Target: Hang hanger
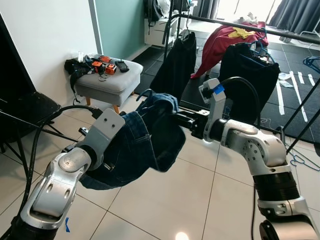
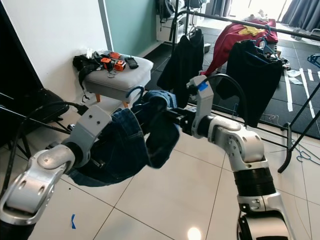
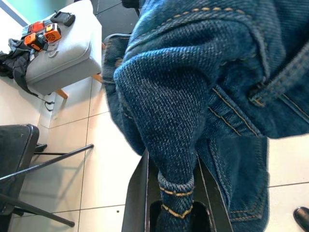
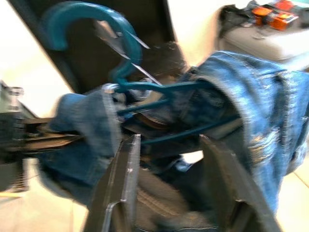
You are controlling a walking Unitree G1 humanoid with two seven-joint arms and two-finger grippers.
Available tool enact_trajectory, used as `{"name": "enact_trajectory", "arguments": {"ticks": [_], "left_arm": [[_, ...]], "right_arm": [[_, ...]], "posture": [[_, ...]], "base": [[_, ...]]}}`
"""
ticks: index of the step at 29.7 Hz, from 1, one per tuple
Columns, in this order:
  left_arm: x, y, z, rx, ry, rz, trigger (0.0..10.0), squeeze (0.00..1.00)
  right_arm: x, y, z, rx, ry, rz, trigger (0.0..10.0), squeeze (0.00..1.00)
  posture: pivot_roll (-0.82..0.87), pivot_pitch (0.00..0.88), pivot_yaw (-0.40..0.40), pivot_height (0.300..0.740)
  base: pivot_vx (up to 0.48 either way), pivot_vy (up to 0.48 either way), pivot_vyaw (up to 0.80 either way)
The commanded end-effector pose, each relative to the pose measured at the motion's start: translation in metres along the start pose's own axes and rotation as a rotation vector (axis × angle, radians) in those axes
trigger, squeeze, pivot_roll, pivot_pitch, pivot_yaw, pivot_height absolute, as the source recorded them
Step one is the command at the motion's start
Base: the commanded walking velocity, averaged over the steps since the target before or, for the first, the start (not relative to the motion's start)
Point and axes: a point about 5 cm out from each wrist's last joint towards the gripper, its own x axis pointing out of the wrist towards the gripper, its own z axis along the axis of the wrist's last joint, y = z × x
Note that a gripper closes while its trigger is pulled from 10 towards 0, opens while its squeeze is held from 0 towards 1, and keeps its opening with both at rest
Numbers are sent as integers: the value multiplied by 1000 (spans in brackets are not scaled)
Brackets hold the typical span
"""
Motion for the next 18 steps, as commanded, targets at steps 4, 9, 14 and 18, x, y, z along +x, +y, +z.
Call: {"name": "enact_trajectory", "arguments": {"ticks": [4,9,14,18], "left_arm": [[1,-4,5,-17,-56,-13,10000,0],[4,-7,6,-37,-67,-32,10000,0],[0,-3,4,-49,-91,-71,10000,0],[-22,15,-4,33,-144,-212,10000,0]], "right_arm": [[1,20,0,8,-5,145,10000,1000],[-9,36,-13,-65,95,293,10000,1000],[-25,28,0,-86,39,301,10000,804],[-73,-2,43,-175,-93,273,10000,0]], "posture": [[-69,41,-53,740],[-74,44,-51,740],[-74,46,-51,740],[-77,49,-52,740]], "base": [[0,0,0],[0,0,0],[0,0,0],[0,0,0]]}}
